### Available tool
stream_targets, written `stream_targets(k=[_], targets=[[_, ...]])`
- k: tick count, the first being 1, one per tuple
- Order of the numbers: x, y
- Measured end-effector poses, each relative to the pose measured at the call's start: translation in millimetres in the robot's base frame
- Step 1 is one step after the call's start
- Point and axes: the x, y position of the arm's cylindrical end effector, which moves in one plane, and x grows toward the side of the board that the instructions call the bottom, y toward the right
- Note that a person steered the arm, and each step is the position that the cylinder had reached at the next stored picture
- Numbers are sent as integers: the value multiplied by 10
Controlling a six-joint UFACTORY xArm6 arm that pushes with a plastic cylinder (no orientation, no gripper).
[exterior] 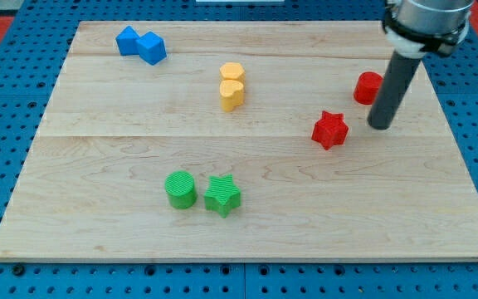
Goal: Move the yellow hexagon to the top of yellow heart
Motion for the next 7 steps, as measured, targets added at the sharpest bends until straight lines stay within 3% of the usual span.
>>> stream_targets(k=[2, 3, 5, 7], targets=[[12, -1863], [-123, -1467], [-907, -1894], [-948, -1551]])
